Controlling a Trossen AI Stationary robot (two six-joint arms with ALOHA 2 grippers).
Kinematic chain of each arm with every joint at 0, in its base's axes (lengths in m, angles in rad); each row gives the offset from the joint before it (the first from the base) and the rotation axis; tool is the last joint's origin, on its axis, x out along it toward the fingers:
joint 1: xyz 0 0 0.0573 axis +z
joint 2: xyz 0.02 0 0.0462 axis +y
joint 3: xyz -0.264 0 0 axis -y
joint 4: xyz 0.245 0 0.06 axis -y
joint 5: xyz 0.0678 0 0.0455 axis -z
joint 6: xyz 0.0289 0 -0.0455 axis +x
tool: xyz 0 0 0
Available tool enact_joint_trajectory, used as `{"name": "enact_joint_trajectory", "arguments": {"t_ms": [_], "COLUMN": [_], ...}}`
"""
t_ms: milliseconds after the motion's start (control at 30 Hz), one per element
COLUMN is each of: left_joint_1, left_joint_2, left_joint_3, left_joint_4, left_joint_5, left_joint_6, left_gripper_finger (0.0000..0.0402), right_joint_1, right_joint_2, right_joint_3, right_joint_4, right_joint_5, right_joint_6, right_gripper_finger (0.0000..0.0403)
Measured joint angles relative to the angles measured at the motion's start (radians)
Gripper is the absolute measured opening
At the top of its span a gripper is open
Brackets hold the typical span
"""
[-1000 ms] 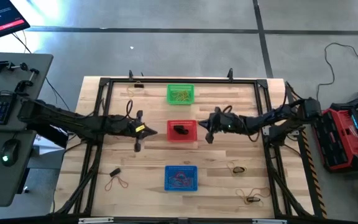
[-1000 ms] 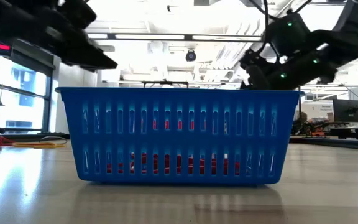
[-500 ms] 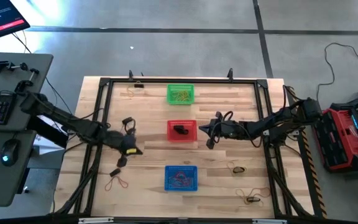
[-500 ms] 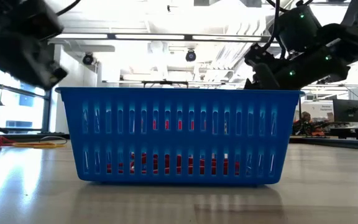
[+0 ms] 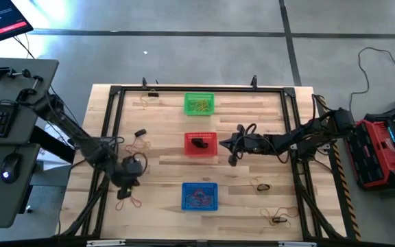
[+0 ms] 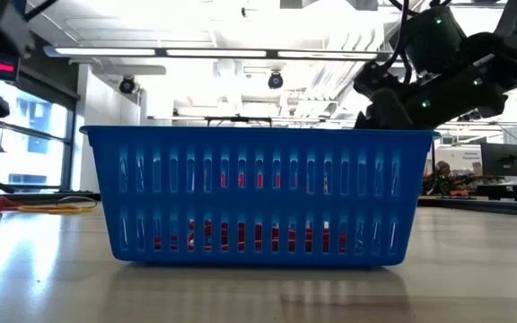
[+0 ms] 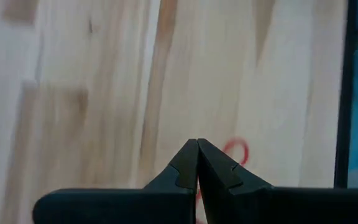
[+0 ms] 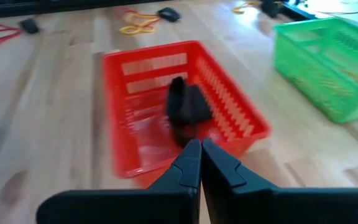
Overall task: Sort rubber bands into baskets
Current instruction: Put the black rubber band into the red bin
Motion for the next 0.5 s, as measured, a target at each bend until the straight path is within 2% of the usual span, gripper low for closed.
{"name": "enact_joint_trajectory", "arguments": {"t_ms": [233,367,500], "left_joint_1": [-0.094,-0.116,-0.12], "left_joint_2": [0.126,0.183,0.228], "left_joint_3": [0.055,0.072,0.077], "left_joint_4": [-0.113,-0.167,-0.157], "left_joint_5": [0.055,0.064,0.123], "left_joint_6": [-0.232,-0.318,-0.373], "left_gripper_finger": [0.0008,0.0041,0.0089], "right_joint_1": [0.008,0.008,0.008], "right_joint_2": [0.0,0.0,0.0], "right_joint_3": [0.001,0.001,0.001], "right_joint_4": [0.032,0.057,0.069], "right_joint_5": [-0.148,-0.172,-0.172], "right_joint_6": [-0.024,-0.046,-0.046], "right_gripper_finger": [0.0,0.0,0.0]}}
